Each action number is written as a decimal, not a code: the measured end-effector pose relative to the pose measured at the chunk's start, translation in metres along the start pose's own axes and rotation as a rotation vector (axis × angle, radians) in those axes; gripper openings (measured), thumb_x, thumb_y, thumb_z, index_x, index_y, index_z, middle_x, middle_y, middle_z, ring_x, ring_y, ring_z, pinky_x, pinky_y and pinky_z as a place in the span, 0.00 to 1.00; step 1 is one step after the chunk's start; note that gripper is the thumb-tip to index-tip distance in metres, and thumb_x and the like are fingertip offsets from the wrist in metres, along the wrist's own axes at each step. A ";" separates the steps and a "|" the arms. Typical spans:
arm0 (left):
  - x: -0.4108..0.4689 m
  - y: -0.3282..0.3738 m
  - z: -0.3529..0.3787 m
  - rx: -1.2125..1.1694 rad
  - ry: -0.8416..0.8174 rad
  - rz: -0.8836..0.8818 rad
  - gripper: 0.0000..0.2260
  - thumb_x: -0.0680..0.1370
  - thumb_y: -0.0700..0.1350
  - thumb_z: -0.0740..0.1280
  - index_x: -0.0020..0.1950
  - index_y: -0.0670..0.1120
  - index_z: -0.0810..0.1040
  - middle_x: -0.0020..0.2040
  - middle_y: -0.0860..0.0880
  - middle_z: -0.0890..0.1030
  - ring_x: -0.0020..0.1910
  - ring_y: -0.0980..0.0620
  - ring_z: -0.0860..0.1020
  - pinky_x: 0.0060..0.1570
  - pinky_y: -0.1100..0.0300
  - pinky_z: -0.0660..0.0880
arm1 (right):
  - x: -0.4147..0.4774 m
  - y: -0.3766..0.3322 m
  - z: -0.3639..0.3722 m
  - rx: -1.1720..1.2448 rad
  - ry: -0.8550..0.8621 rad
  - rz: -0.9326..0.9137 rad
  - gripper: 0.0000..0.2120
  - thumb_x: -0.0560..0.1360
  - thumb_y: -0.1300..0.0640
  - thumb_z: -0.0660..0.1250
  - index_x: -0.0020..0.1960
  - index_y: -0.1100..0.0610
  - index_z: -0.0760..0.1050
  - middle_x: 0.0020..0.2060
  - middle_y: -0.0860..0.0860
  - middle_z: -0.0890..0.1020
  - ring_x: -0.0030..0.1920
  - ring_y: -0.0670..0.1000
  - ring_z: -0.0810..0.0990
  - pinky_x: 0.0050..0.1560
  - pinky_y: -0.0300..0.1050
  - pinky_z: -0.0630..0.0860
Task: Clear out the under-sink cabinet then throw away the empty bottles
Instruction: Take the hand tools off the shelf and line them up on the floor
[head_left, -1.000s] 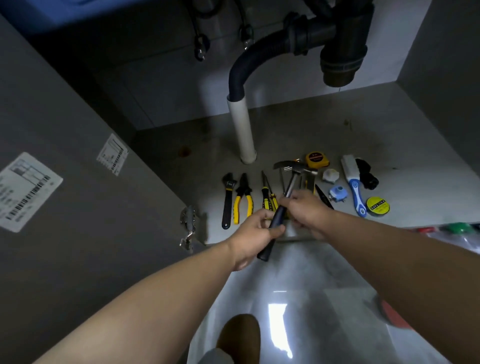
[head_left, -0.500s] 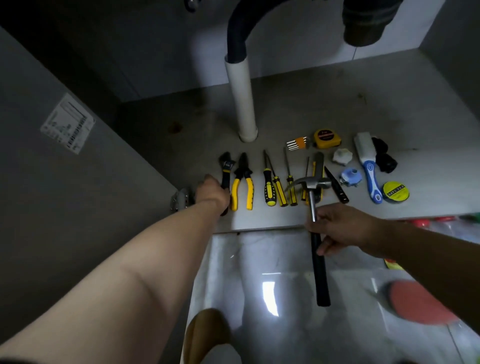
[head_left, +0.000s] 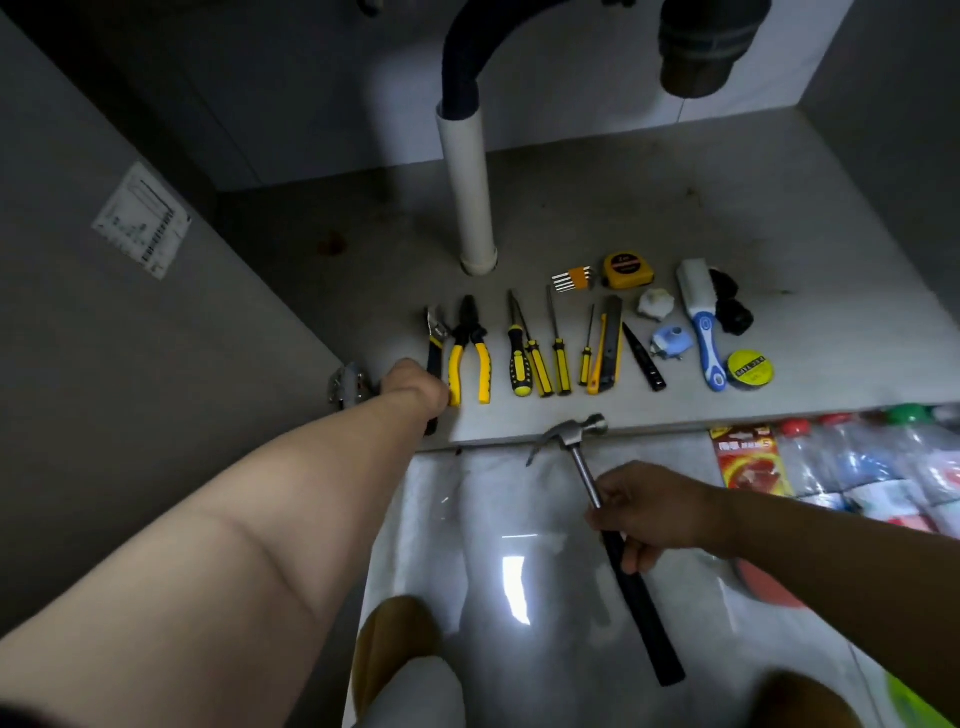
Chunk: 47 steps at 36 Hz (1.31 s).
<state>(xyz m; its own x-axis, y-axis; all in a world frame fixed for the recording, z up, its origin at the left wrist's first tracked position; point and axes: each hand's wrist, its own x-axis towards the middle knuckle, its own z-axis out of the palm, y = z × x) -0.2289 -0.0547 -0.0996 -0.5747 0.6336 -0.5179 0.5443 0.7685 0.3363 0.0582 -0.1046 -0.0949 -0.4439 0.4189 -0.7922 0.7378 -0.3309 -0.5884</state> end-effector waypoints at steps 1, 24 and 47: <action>-0.004 0.000 -0.004 -0.014 -0.012 0.000 0.10 0.75 0.40 0.73 0.53 0.37 0.78 0.51 0.41 0.81 0.51 0.43 0.81 0.42 0.59 0.75 | -0.008 0.003 0.001 -0.045 -0.021 0.034 0.09 0.80 0.56 0.66 0.48 0.62 0.73 0.36 0.60 0.82 0.30 0.52 0.85 0.27 0.41 0.78; -0.202 0.001 0.023 -0.266 -0.704 -0.073 0.08 0.80 0.37 0.70 0.44 0.48 0.76 0.47 0.48 0.79 0.44 0.55 0.76 0.38 0.65 0.79 | -0.094 -0.026 -0.029 -0.212 -0.005 0.184 0.12 0.83 0.56 0.63 0.51 0.66 0.70 0.27 0.56 0.84 0.27 0.47 0.83 0.28 0.36 0.78; -0.128 -0.043 0.153 -0.393 -0.544 -0.189 0.02 0.78 0.38 0.71 0.49 0.43 0.84 0.49 0.41 0.86 0.49 0.41 0.86 0.53 0.51 0.83 | 0.056 0.067 0.005 0.055 0.121 0.264 0.05 0.77 0.62 0.71 0.44 0.63 0.79 0.32 0.54 0.84 0.28 0.46 0.84 0.27 0.35 0.77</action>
<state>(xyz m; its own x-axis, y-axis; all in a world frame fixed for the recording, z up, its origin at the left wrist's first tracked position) -0.0856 -0.1824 -0.1677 -0.1941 0.4298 -0.8818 0.1444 0.9016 0.4077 0.0801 -0.1073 -0.1792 -0.1742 0.4091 -0.8957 0.7893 -0.4858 -0.3754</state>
